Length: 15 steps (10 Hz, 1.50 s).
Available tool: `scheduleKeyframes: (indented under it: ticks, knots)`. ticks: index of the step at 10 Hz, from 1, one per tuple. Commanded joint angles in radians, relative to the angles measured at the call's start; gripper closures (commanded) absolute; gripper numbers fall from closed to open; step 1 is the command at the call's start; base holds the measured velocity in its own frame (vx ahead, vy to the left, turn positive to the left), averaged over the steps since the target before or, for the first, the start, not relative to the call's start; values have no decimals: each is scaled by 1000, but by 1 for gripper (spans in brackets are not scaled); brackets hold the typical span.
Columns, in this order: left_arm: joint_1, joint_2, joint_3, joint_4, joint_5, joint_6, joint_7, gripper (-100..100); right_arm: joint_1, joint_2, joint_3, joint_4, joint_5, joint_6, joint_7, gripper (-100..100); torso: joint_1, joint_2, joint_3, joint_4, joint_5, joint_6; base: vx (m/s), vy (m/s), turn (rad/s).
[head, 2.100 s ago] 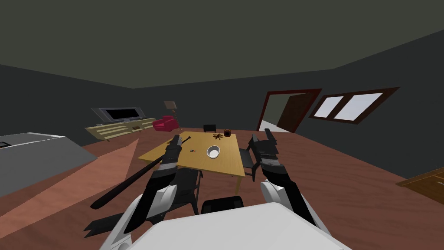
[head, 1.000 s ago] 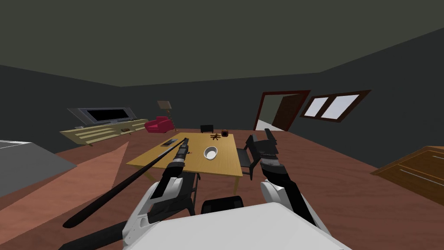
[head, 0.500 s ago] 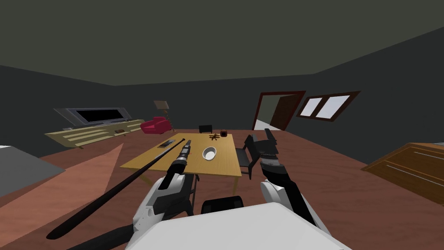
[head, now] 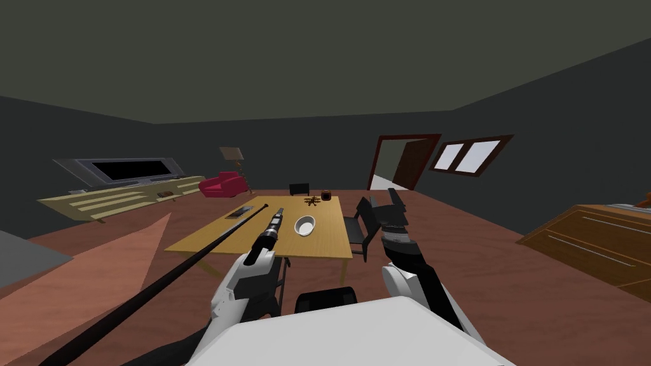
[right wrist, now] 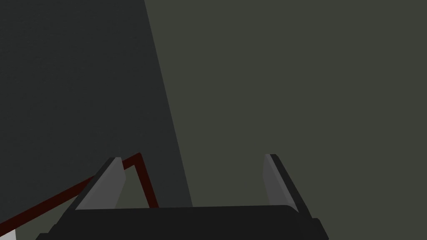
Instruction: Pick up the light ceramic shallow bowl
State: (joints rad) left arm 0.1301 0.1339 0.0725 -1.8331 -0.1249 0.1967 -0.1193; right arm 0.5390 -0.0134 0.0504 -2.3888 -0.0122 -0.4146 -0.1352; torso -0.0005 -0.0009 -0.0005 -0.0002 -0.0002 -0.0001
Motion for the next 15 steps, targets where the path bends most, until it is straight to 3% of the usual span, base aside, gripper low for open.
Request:
scheduleKeyframes:
  ticks: [1, 2, 5, 6, 7, 8, 15]
  knots:
    - [-7, -3, -1, 21, -3, 28, -1, -100, 0, 0, 0, 0, 0, 0, 0, 0, 0, 0, 0, 0, 0, 0, 9, -6, -37]
    - [-32, -2, -1, 57, -6, 75, 0, -100, 0, 0, 0, 0, 0, 0, 0, 0, 0, 0, 0, 0, 0, 0, 10, -8, -57]
    - [-83, 0, -2, 135, -12, 152, 3, -100, 0, 0, 0, 0, 0, 0, 0, 0, 0, 0, 0, 0, 0, 0, 14, -12, -59]
    - [-83, 0, -2, 135, -12, 175, 3, -100, 0, 0, 0, 0, 0, 0, 0, 0, 0, 0, 0, 0, 0, 0, 7, -7, -33]
    - [-108, 1, -2, 173, -15, 206, 4, -100, 0, 0, 0, 0, 0, 0, 0, 0, 0, 0, 0, 0, 0, 0, 7, -9, -52]
    - [-108, 1, -2, 173, -15, 223, 4, -100, 0, 0, 0, 0, 0, 0, 0, 0, 0, 0, 0, 0, 0, 0, 7, -7, -32]
    - [-207, 5, -3, 325, -25, 399, 9, -100, 0, 0, 0, 0, 0, 0, 0, 0, 0, 0, 0, 0, 0, -1, 9, -7, -45]
